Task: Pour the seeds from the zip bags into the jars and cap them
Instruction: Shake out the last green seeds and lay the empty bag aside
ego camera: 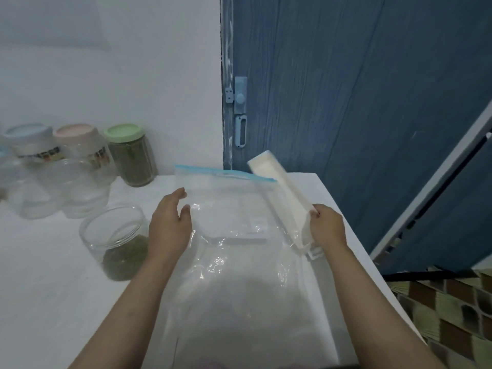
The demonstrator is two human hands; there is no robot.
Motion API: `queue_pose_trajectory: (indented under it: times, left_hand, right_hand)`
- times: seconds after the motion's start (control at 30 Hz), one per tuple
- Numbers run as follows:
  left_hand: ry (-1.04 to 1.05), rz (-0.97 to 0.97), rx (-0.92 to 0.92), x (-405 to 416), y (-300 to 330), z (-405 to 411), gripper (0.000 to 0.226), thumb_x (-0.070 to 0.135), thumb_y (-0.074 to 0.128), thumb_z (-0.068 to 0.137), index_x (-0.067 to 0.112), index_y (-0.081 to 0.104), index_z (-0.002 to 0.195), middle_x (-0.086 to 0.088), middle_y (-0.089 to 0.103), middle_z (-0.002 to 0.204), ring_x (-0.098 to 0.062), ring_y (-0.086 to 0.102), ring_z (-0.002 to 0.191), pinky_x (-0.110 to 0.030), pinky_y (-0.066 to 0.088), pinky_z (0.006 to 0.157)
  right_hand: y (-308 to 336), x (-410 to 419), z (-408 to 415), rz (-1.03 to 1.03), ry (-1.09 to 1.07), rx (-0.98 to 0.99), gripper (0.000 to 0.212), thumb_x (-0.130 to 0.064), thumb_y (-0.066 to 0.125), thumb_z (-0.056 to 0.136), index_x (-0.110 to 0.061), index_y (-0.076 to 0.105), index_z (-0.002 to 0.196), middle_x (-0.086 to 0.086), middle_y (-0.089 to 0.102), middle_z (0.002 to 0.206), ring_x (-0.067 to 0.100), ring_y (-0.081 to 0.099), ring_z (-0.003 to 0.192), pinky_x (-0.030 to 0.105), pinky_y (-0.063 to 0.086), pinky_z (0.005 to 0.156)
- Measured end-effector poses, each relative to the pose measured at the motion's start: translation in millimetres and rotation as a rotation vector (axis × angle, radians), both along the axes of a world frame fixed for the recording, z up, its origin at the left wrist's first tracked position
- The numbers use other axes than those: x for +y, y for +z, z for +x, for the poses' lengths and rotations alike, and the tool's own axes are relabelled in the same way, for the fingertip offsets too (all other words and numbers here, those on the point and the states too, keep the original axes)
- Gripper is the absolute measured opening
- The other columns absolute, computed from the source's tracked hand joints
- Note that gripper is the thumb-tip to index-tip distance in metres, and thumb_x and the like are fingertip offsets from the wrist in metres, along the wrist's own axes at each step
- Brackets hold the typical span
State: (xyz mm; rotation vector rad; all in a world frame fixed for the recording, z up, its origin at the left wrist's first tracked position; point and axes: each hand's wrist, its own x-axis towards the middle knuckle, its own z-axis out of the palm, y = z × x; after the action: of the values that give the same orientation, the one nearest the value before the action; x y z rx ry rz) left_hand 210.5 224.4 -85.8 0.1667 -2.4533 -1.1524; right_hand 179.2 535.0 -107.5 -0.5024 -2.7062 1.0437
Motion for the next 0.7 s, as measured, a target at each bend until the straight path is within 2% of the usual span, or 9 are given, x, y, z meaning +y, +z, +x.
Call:
queue_pose_trajectory:
  times: [0.07,0.1,0.27,0.33,0.37,0.43,0.53,0.6,0.7]
  left_hand:
    - [0.008,-0.006,-0.026,4,-2,-3,0.039,0.009,0.049,0.1,0.013,0.052,0.139,0.0,0.056,0.138,-0.034,0.058,0.113,-0.036,0.039,0.102]
    - [0.009,-0.004,-0.039,7,-3,-5,0.039,0.008,0.049,0.1,0.012,0.052,0.139,-0.002,0.056,0.139,-0.035,0.057,0.114,-0.037,0.039,0.104]
    - [-0.044,0.027,-0.126,29,-10,-20,0.041,0.011,0.05,0.1,0.007,0.048,0.141,-0.01,0.053,0.141,-0.037,0.057,0.117,-0.042,0.039,0.108]
    - [-0.087,0.048,-0.189,44,-11,-28,0.046,0.018,0.05,0.101,0.006,0.043,0.146,-0.013,0.046,0.145,-0.041,0.059,0.115,-0.044,0.039,0.108]
    - [-0.115,0.051,-0.225,52,-12,-30,0.05,0.021,0.05,0.102,0.006,0.038,0.148,-0.014,0.04,0.149,-0.041,0.059,0.116,-0.043,0.039,0.108]
    - [-0.175,0.011,-0.296,66,-14,-34,0.058,0.025,0.049,0.103,0.006,0.028,0.153,-0.013,0.024,0.157,-0.036,0.054,0.123,-0.039,0.037,0.109]
    - [-0.213,-0.13,-0.351,80,-20,-32,0.062,0.03,0.047,0.103,0.008,0.022,0.156,-0.013,0.005,0.164,-0.034,0.032,0.142,-0.041,0.03,0.113]
    - [-0.243,-0.244,-0.338,85,-26,-26,0.057,0.031,0.044,0.105,0.009,0.027,0.155,-0.013,0.007,0.165,-0.033,0.017,0.149,-0.042,0.023,0.117]
    - [-0.329,-0.434,-0.4,99,-40,-8,0.055,0.036,0.032,0.107,0.009,0.027,0.155,-0.01,0.013,0.166,-0.03,0.009,0.153,-0.043,0.015,0.123]
  right_hand:
    - [5,6,10,0.065,-0.089,0.091,0.036,-0.013,0.037,0.105,-0.013,0.057,0.136,0.015,0.059,0.122,0.034,0.058,0.104,0.035,0.046,0.082]
    - [7,8,14,0.086,-0.11,0.141,0.04,-0.012,0.037,0.106,-0.013,0.049,0.144,0.016,0.054,0.127,0.034,0.056,0.106,0.035,0.045,0.081]
    - [38,9,35,0.187,-0.116,0.427,0.045,-0.014,0.041,0.105,-0.017,0.04,0.15,0.01,0.045,0.137,0.024,0.05,0.114,0.037,0.048,0.09]
    - [55,5,42,0.028,-0.078,0.488,0.041,-0.015,0.039,0.106,-0.018,0.044,0.147,0.005,0.043,0.134,0.015,0.049,0.108,0.025,0.042,0.091]
    - [62,3,45,-0.086,-0.053,0.472,0.04,-0.014,0.037,0.106,-0.017,0.047,0.145,0.004,0.041,0.129,0.013,0.048,0.105,0.02,0.038,0.09]
    - [67,-3,48,-0.214,0.013,0.343,0.039,-0.011,0.034,0.105,-0.016,0.053,0.139,0.006,0.044,0.121,0.019,0.051,0.104,0.023,0.038,0.091]
    - [46,-18,53,-0.16,0.084,0.145,0.04,-0.006,0.035,0.103,-0.015,0.053,0.138,0.01,0.054,0.124,0.023,0.051,0.108,0.024,0.036,0.088]
    - [21,-31,60,-0.129,0.114,0.048,0.046,-0.005,0.037,0.101,-0.022,0.048,0.142,0.007,0.056,0.13,0.024,0.053,0.117,0.026,0.038,0.094]
    - [-5,-43,70,-0.035,0.129,-0.11,0.052,-0.006,0.035,0.1,-0.03,0.043,0.145,0.007,0.056,0.127,0.027,0.053,0.116,0.043,0.042,0.102]
